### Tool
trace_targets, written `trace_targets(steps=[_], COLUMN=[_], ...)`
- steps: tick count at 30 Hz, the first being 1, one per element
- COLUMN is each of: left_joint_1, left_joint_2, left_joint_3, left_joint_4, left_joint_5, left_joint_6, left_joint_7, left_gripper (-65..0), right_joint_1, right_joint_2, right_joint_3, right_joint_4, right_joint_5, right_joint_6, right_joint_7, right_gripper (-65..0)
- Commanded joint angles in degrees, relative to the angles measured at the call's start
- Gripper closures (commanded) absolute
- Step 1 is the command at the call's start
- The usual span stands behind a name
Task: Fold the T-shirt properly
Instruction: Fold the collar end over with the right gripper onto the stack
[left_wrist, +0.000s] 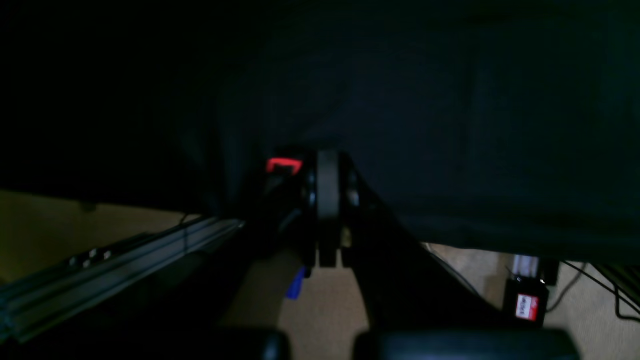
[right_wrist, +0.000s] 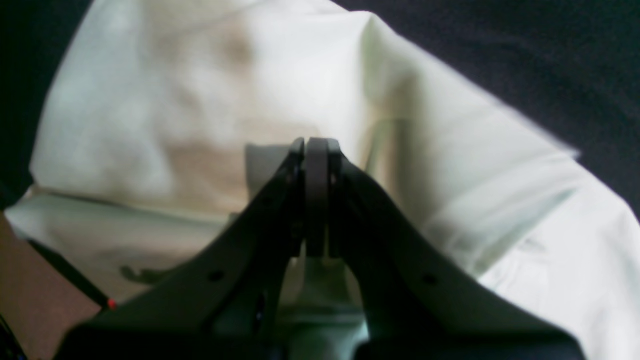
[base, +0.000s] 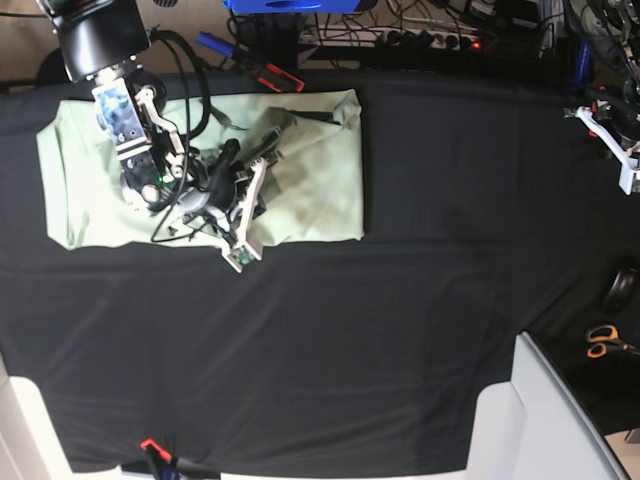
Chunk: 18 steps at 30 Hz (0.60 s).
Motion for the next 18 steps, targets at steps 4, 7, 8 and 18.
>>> trace_targets(steps=[4, 7, 8, 18], left_joint_1=[0.09, 0.09, 0.01, -1.75], left_joint_2=[-0.97, -0.27, -0.27, -0.27], left_joint_3=[0.32, 0.15, 0.06, 0.06], left_joint_4=[0.89, 0.80, 0.80, 0.80], left_joint_5=[-0.20, -0.20, -0.20, -0.20], left_joint_6=[0.09, 0.09, 0.09, 0.09], left_joint_7=[-0.73, -0.73, -0.73, -0.73], left_gripper=[0.0, 0.0, 0.0, 0.0], right_joint_1=[2.83, 3.88, 4.32, -4.21], right_joint_2=[1.26, 2.75, 3.10, -0.77], right_joint_3=[0.03, 0.03, 0.03, 0.03], right_joint_4=[-1.13, -0.87, -0.87, 9.77], right_joint_5=[0.37, 0.28, 0.37, 0.46], right_joint_6=[0.14, 0.14, 0.14, -0.21], right_joint_7=[1.64, 2.52, 2.26, -2.32], right_gripper=[0.0, 0.0, 0.0, 0.0])
